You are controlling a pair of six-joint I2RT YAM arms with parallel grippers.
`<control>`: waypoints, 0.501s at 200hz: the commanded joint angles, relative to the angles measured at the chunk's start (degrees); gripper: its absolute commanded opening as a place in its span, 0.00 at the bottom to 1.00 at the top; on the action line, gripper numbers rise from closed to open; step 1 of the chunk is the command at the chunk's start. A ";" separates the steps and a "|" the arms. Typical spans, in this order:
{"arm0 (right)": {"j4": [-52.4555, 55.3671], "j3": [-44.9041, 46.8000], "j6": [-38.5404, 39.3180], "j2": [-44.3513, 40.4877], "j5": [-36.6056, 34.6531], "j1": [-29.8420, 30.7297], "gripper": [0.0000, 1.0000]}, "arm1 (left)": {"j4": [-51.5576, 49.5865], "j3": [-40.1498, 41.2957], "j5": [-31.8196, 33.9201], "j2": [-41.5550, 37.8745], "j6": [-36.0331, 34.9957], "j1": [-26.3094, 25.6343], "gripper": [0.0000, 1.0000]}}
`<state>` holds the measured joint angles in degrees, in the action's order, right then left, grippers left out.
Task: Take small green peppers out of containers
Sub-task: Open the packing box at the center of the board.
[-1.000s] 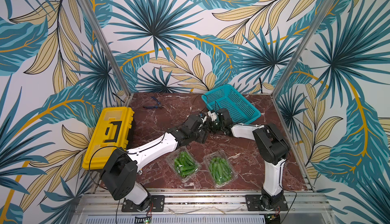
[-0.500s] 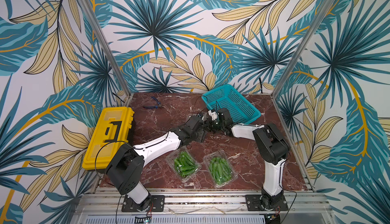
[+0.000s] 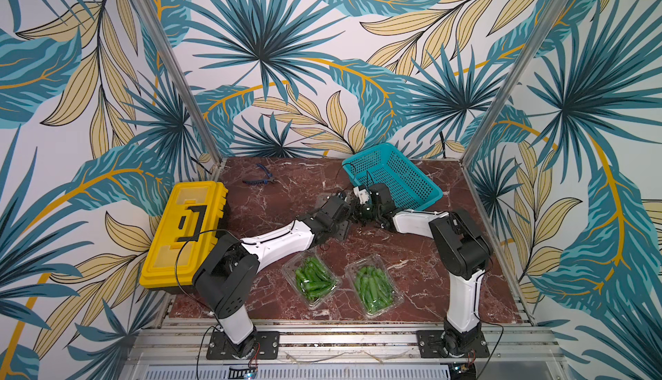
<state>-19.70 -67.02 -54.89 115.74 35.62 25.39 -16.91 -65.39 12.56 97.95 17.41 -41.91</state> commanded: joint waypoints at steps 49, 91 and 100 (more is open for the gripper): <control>-1.28 0.56 -0.63 0.92 1.01 -0.22 0.05 | 2.67 -4.47 2.08 3.83 0.31 0.14 0.68; -1.76 0.67 -1.02 1.00 2.00 -0.22 0.05 | 2.64 -5.05 4.75 5.94 2.35 0.34 0.60; -1.81 0.74 -1.07 0.96 2.18 -0.23 0.05 | 2.52 -5.19 5.05 6.42 2.66 0.32 0.60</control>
<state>-19.92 -67.02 -55.37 115.79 36.07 25.36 -14.74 -67.96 15.29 103.02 18.68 -41.91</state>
